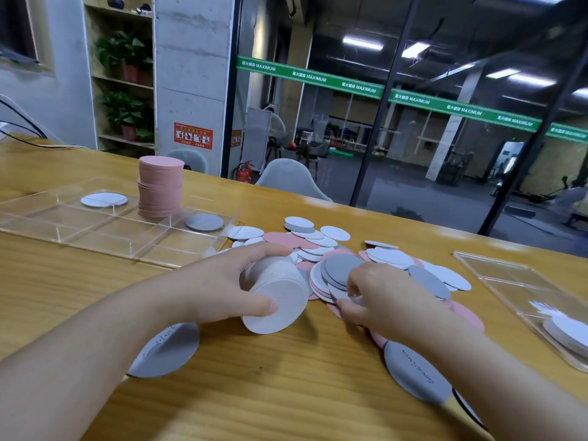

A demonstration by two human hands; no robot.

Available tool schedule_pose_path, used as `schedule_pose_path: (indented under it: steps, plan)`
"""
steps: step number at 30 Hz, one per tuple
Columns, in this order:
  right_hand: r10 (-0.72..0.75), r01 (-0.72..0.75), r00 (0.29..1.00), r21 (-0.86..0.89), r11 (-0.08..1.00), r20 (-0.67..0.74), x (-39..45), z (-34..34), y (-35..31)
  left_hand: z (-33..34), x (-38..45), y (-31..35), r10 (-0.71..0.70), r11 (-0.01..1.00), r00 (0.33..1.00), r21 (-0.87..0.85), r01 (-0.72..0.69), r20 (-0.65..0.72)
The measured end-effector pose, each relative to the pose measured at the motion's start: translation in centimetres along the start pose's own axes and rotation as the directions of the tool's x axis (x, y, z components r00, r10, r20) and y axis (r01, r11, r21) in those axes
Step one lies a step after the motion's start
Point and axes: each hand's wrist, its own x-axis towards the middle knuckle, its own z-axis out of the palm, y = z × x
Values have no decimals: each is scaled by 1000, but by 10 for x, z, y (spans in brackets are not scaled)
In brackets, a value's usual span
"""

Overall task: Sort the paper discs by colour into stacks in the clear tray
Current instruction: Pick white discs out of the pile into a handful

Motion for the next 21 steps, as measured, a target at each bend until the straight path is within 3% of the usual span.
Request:
schedule_pose_path:
  steps: [2,5,9,12,16,21]
  plan:
    - [-43,41,999,-90,995,-23,2,0,-2,0,0,0,-4,1000,1000,10,4,-5]
    - [-29,28,999,-85,996,-18,4,-7,0,0,-1,1,-2,1000,1000,15,2,-7]
    - [-53,76,990,174,982,-130,-5,-30,8,0,-1,1,-9,1000,1000,5,9,3]
    - [-94,128,989,363,923,-110,-16,-52,6,1,0,0,2,1000,1000,-12,-2,-10]
    - [-164,172,985,423,890,-55,-20,-56,2,2,0,-1,52,998,998,-36,-52,-22]
    - [-184,212,977,464,860,-105,-15,-35,-15,2,2,0,100,993,995,-58,-101,-18]
